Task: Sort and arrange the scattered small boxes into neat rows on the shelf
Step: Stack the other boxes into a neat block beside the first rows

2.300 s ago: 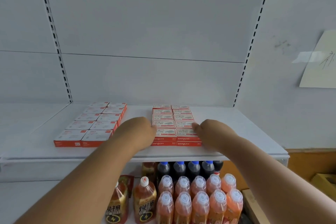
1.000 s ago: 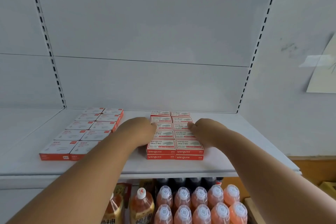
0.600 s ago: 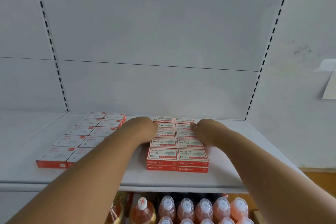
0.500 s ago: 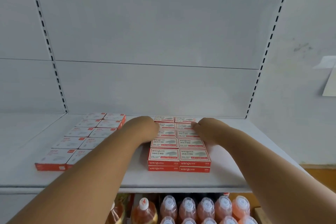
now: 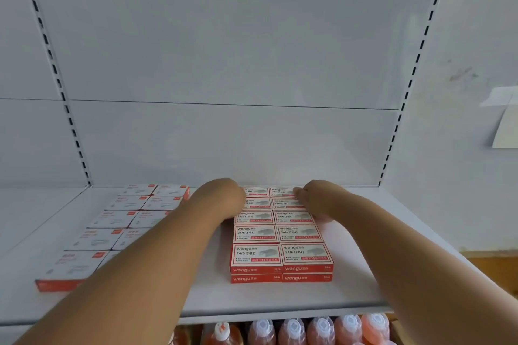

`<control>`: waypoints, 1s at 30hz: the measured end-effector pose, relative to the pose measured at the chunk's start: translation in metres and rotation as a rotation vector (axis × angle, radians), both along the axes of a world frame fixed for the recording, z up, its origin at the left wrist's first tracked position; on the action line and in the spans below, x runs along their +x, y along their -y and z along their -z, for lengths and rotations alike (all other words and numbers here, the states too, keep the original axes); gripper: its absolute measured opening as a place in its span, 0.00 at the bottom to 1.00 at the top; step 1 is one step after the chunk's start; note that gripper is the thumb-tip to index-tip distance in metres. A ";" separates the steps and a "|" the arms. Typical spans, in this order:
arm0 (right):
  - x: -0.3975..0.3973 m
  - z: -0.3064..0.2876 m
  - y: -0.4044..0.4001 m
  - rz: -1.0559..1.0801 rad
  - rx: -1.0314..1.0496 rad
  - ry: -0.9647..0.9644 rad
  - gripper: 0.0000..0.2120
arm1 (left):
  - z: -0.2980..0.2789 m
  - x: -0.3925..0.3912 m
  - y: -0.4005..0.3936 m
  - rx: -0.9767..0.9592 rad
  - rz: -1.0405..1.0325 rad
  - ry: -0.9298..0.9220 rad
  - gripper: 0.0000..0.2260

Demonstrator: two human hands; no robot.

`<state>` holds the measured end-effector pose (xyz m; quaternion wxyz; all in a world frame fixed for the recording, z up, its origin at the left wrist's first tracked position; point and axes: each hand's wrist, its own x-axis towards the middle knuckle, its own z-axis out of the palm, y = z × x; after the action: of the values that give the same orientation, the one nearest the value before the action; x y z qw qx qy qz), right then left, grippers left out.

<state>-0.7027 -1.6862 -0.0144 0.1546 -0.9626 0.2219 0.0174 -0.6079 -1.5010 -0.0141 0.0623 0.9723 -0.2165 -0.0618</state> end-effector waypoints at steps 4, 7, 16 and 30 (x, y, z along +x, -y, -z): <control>0.003 0.002 0.001 0.005 -0.064 -0.011 0.24 | -0.003 -0.004 -0.002 -0.048 -0.016 0.029 0.14; 0.002 0.001 0.000 0.033 -0.060 0.146 0.18 | -0.003 -0.007 -0.002 -0.177 -0.035 0.066 0.14; 0.002 0.002 -0.006 -0.152 0.231 0.241 0.12 | 0.012 -0.009 0.004 -0.306 0.113 0.119 0.10; -0.003 0.000 -0.009 -0.183 0.112 0.196 0.14 | 0.007 -0.014 0.004 -0.254 0.108 0.166 0.09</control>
<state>-0.7056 -1.6774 -0.0148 0.2269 -0.9657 0.1158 -0.0504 -0.6223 -1.5048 -0.0214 0.1631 0.9453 -0.2790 0.0434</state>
